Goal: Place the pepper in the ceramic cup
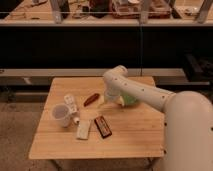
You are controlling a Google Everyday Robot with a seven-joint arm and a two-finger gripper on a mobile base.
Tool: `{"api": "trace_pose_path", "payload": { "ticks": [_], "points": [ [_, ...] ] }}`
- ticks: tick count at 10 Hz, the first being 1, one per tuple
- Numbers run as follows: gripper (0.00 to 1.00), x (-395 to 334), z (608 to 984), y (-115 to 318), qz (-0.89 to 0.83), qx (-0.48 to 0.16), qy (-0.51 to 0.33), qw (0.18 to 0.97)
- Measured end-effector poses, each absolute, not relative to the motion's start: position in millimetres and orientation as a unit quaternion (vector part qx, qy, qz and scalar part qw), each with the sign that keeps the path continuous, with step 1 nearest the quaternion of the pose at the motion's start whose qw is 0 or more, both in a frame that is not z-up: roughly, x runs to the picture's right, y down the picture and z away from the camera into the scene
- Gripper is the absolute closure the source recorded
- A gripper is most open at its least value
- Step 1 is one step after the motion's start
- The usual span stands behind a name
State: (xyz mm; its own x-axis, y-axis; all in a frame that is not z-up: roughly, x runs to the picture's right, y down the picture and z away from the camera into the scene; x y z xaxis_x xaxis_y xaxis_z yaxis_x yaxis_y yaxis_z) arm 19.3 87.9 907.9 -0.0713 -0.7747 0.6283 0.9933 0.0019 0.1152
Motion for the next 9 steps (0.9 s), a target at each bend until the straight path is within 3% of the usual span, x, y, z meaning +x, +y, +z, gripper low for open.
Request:
{"api": "trace_pose_path", "payload": {
  "ticks": [6, 9],
  "points": [
    [0.2, 14, 915, 82, -0.673, -0.203, -0.269, 0.658],
    [0.2, -7, 919, 54, -0.643, -0.186, -0.262, 0.695]
  ]
}}
